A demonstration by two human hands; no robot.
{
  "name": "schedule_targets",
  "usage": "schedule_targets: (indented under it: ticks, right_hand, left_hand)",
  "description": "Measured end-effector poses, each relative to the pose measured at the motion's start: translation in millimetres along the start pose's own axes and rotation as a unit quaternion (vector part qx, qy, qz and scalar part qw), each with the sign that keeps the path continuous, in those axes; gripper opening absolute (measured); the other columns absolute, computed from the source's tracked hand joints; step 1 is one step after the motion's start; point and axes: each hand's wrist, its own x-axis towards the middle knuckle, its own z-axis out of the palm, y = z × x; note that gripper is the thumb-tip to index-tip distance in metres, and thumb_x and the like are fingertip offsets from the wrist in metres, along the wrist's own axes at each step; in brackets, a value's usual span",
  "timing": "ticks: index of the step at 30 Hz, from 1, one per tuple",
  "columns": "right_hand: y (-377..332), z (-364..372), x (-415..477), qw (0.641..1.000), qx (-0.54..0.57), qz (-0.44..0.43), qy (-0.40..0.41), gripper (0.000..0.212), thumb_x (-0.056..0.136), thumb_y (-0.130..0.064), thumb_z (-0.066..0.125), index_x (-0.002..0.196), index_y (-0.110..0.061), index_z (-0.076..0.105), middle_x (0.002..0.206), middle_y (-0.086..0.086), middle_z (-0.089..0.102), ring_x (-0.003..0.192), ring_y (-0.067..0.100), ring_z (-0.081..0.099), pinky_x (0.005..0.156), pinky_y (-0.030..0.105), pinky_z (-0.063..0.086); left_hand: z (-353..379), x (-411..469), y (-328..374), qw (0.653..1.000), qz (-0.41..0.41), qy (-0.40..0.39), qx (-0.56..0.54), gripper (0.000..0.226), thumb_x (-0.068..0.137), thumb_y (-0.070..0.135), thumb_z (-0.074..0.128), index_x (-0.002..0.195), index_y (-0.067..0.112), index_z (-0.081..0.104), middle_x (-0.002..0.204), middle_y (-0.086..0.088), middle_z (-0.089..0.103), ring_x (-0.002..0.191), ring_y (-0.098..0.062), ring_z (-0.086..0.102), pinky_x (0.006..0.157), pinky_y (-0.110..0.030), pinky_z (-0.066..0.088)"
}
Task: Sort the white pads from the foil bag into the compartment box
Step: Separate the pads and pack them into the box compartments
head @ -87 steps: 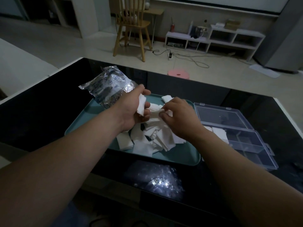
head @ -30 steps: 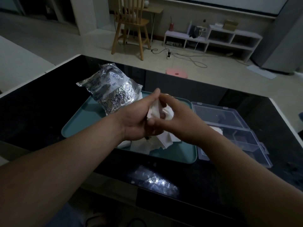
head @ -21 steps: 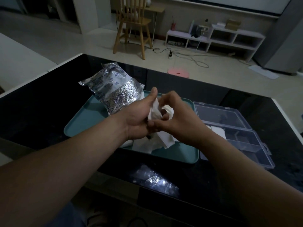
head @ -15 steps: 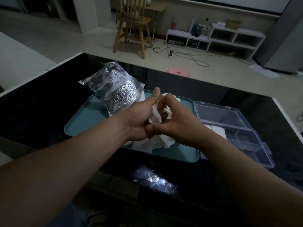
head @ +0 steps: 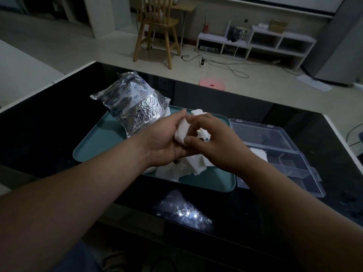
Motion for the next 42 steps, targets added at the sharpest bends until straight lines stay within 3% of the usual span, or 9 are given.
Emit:
schedule_targets:
  ticks: [4, 9, 13, 16, 22, 28, 33, 38, 42]
  right_hand:
    - [-4, 5, -1, 0.999, -0.013, -0.012, 0.034, 0.028, 0.091, -0.047, 0.074, 0.101, -0.024, 0.063, 0.110, -0.008, 0.061, 0.106, 0.010, 0.057, 0.092, 0.029, 0.048]
    - [-1, 7, 1, 0.995, -0.063, -0.039, 0.065, 0.013, 0.095, -0.029, 0.069, 0.096, -0.017, 0.065, 0.109, -0.006, 0.059, 0.101, 0.015, 0.056, 0.087, 0.038, 0.050]
    - [-4, -5, 1, 0.997, -0.003, 0.007, 0.073, 0.019, 0.103, -0.036, 0.059, 0.103, -0.021, 0.070, 0.109, -0.006, 0.063, 0.101, 0.009, 0.058, 0.087, 0.023, 0.046]
    - [8, -22, 4, 0.985, 0.024, 0.102, 0.139, 0.019, 0.105, -0.032, 0.056, 0.103, -0.019, 0.070, 0.098, -0.004, 0.068, 0.090, 0.013, 0.064, 0.077, 0.031, 0.051]
    - [32, -22, -4, 0.968, -0.137, 0.207, -0.039, 0.011, 0.099, -0.034, 0.066, 0.101, -0.023, 0.067, 0.095, -0.008, 0.067, 0.089, 0.015, 0.066, 0.075, 0.033, 0.054]
    - [27, -7, -5, 0.943, -0.201, 0.218, -0.152, 0.064, 0.079, -0.064, 0.078, 0.122, -0.024, 0.054, 0.117, 0.001, 0.062, 0.103, 0.024, 0.062, 0.092, 0.043, 0.055]
    - [26, 2, -7, 0.939, -0.258, 0.190, -0.127, 0.033, 0.090, -0.042, 0.068, 0.107, -0.020, 0.050, 0.115, 0.008, 0.065, 0.087, 0.026, 0.055, 0.070, 0.035, 0.042]
    - [23, 5, -9, 0.934, -0.272, 0.191, -0.129, 0.040, 0.094, -0.042, 0.066, 0.124, -0.017, 0.056, 0.121, 0.008, 0.062, 0.095, 0.028, 0.059, 0.075, 0.033, 0.042]
    - [30, -1, -2, 0.927, -0.288, 0.207, -0.122, 0.012, 0.098, -0.024, 0.058, 0.089, -0.016, 0.060, 0.101, 0.010, 0.068, 0.082, 0.026, 0.057, 0.070, 0.031, 0.043]
  left_hand:
    - [4, 0, -1, 0.999, 0.015, 0.026, 0.012, 0.036, 0.109, 0.043, 0.039, 0.102, 0.018, 0.063, 0.083, -0.003, 0.048, 0.067, -0.012, 0.046, 0.053, -0.027, 0.056]
    - [2, 1, -2, 0.998, 0.050, 0.037, 0.028, 0.048, 0.106, 0.042, 0.047, 0.143, 0.012, 0.049, 0.121, -0.011, 0.052, 0.110, -0.025, 0.049, 0.074, -0.040, 0.061]
    - [1, 3, -2, 0.997, 0.050, 0.048, 0.033, 0.042, 0.103, 0.031, 0.056, 0.138, 0.008, 0.057, 0.110, -0.014, 0.062, 0.087, -0.020, 0.061, 0.072, -0.039, 0.063]
    - [-1, 2, 2, 0.997, 0.035, 0.070, -0.004, 0.021, 0.097, 0.029, 0.066, 0.113, 0.015, 0.064, 0.077, -0.008, 0.065, 0.064, -0.017, 0.058, 0.057, -0.029, 0.059]
    - [-3, 3, 3, 0.998, 0.025, 0.064, -0.007, 0.022, 0.087, 0.027, 0.075, 0.093, 0.019, 0.056, 0.075, -0.001, 0.046, 0.061, -0.009, 0.037, 0.045, -0.015, 0.038]
    - [-2, 3, -1, 0.995, 0.037, 0.087, 0.019, 0.015, 0.098, 0.016, 0.050, 0.108, 0.020, 0.060, 0.079, -0.005, 0.051, 0.060, -0.014, 0.044, 0.046, -0.019, 0.042]
    - [-3, 4, -6, 0.993, 0.030, 0.102, 0.054, 0.021, 0.095, 0.016, 0.051, 0.115, 0.018, 0.059, 0.078, -0.004, 0.053, 0.061, -0.014, 0.045, 0.047, -0.021, 0.045]
    - [-3, 5, -6, 0.992, 0.023, 0.104, 0.069, 0.021, 0.095, 0.016, 0.049, 0.114, 0.018, 0.057, 0.079, -0.003, 0.053, 0.062, -0.014, 0.045, 0.049, -0.021, 0.046]
    - [-3, 4, -7, 0.989, 0.024, 0.123, 0.080, 0.021, 0.095, 0.013, 0.048, 0.111, 0.017, 0.060, 0.080, -0.004, 0.056, 0.061, -0.014, 0.046, 0.049, -0.022, 0.048]
